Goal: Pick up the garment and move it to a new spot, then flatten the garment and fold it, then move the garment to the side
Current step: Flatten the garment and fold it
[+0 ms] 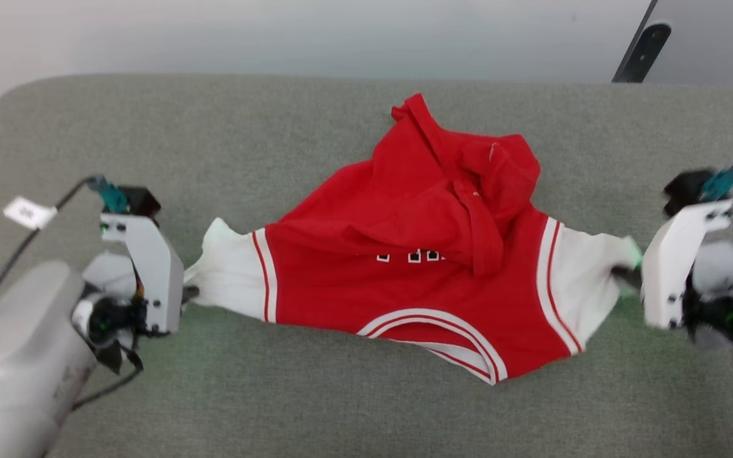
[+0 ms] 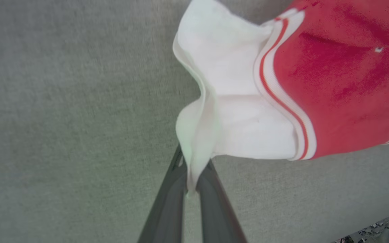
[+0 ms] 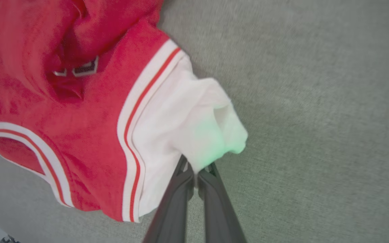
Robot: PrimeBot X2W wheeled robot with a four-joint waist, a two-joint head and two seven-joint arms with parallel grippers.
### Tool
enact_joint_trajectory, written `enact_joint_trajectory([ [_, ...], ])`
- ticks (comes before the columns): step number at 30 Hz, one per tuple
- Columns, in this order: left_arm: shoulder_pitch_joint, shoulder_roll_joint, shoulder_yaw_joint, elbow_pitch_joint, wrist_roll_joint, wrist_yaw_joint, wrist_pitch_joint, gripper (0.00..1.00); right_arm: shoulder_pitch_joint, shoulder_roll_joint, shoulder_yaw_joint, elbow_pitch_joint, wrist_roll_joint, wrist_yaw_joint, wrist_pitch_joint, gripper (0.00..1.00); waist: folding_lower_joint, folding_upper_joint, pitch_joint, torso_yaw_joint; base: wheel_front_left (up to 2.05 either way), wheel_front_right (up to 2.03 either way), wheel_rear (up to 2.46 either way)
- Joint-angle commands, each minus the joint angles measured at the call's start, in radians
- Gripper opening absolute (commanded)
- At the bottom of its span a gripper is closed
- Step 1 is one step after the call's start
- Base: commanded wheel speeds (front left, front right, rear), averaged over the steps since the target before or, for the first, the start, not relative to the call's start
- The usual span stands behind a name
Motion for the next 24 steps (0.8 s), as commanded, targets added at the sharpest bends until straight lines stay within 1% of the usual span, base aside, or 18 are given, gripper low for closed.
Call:
enact_joint_trajectory([
  [1,-0.024,0.007,0.000,0.003,0.004,-0.006,0.008,0.00,-0.023,0.000,-0.020,-0.006,0.010,0.000,0.000,0.00,0.0000,-0.0001,-0.029,0.005,0.00,0.00,0.00],
  [7,-0.134,0.018,-0.001,0.005,0.036,0.001,0.032,0.00,-0.130,0.028,-0.086,0.009,0.030,0.000,-0.012,0.00,0.0000,-0.0001,-0.097,0.012,0.00,0.00,0.00],
  [9,-0.178,0.017,0.000,0.006,0.051,0.006,0.038,0.00,-0.176,0.043,-0.101,0.028,0.021,0.000,-0.035,0.00,0.0000,-0.0001,-0.119,0.014,0.00,0.00,0.00],
  [12,-0.248,0.026,0.000,0.010,0.077,0.007,0.034,0.00,-0.257,0.082,-0.126,0.075,0.011,0.000,-0.080,0.00,0.0000,-0.0001,-0.148,0.009,0.00,0.00,0.00],
  [16,-0.355,0.034,-0.006,0.025,0.122,0.004,0.034,0.00,-0.383,0.127,-0.193,0.178,-0.018,0.000,-0.162,0.00,0.0000,-0.0001,-0.176,0.005,0.00,0.00,0.00],
  [20,-0.462,0.039,-0.010,0.053,0.155,-0.004,0.042,0.00,-0.518,0.176,-0.291,0.309,-0.074,0.000,-0.279,0.00,0.0000,-0.0001,-0.192,0.005,0.00,0.00,0.00],
  [24,-0.564,0.034,-0.020,0.087,0.187,-0.012,0.049,0.00,-0.640,0.195,-0.348,0.424,-0.160,0.000,-0.370,0.00,0.0000,-0.0001,-0.204,0.004,0.00,0.00,0.00],
])
